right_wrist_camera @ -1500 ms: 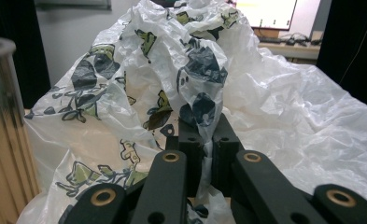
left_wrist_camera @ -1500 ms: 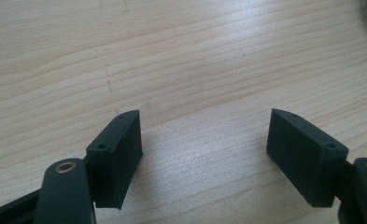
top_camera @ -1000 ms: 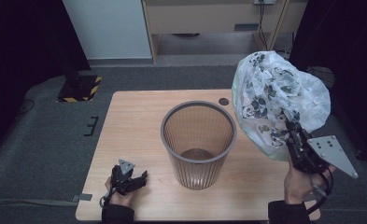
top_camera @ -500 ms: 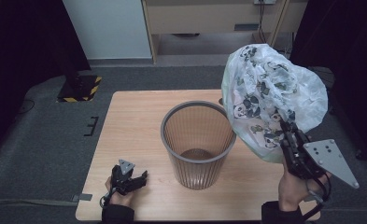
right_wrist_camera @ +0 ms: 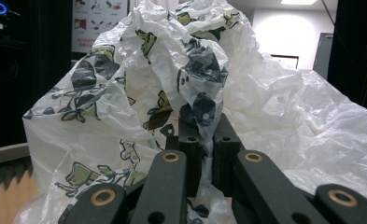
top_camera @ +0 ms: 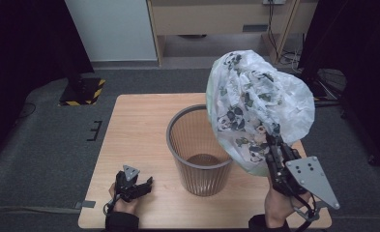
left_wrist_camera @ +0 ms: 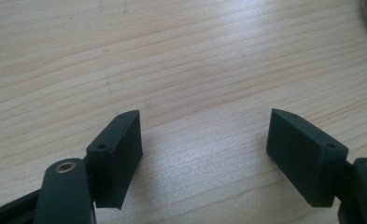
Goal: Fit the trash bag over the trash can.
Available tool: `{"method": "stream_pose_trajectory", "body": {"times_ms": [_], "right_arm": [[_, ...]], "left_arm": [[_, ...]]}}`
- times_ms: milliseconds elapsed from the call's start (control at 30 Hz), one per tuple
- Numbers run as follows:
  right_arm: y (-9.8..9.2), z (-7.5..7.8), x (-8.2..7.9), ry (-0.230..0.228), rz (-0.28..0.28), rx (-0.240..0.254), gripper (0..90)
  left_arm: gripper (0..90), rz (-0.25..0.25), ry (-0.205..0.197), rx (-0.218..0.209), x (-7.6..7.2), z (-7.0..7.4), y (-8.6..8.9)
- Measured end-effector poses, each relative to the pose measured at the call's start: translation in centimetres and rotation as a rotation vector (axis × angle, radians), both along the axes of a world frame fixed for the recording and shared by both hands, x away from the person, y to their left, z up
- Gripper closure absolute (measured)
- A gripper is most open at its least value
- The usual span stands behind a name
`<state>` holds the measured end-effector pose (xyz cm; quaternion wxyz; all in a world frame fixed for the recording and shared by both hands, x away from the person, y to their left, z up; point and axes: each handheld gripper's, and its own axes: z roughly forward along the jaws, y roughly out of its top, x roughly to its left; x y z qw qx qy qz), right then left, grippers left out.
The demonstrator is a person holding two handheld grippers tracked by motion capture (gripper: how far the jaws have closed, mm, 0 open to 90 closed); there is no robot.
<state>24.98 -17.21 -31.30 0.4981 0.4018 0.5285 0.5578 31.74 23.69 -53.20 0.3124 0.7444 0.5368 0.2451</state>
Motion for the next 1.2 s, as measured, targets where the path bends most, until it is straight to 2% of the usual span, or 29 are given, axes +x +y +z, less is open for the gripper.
{"method": "stream_pose_trajectory", "body": {"times_ms": [433,867,1033,1200], "right_arm": [[4.4,-0.8,-1.2,0.024,0.078,0.049,85.3],[8.0,-1.5,-1.0,0.05,0.126,0.023,82.4],[8.5,-1.5,-0.7,0.053,0.143,0.01,72.1],[8.7,-1.4,-0.6,0.035,0.146,0.005,53.0]], "left_arm": [[26.1,-0.003,-0.002,0.004,0.0,0.0,0.0],[26.1,-0.006,-0.003,0.007,0.0,0.0,0.0],[26.0,-0.005,-0.002,0.006,0.0,0.0,0.0],[26.0,-0.004,-0.002,0.009,0.0,0.0,0.0]]}}
